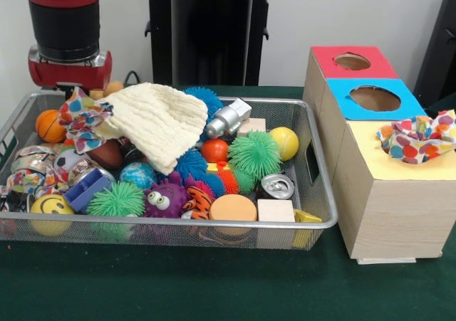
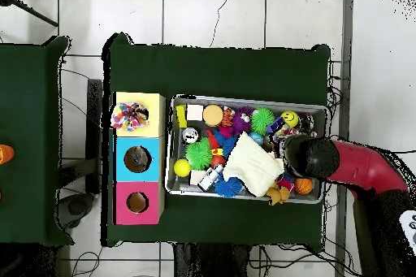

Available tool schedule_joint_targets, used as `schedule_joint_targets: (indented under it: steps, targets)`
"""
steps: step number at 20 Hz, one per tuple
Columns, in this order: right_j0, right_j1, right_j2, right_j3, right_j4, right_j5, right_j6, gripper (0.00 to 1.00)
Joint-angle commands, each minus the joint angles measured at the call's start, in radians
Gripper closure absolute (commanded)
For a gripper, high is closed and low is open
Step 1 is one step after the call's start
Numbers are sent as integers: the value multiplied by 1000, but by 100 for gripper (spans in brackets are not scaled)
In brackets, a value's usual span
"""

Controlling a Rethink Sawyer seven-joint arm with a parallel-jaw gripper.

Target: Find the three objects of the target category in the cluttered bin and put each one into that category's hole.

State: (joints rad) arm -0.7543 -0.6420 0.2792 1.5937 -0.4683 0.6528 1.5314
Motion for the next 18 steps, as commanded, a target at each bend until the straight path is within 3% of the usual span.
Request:
schedule_joint_targets:
  steps: [1,4,7,11,14,18]
  targets:
    - [41,-24,18,130,14,72,19,100]
    - [66,-117,26,216,71,115,50,100]
    - [99,-268,-12,324,145,137,125,100]
    - [107,-408,-22,372,235,244,76,100]
    - [114,-464,-33,367,263,300,43,100]
    - [138,-486,-53,361,278,342,69,100]
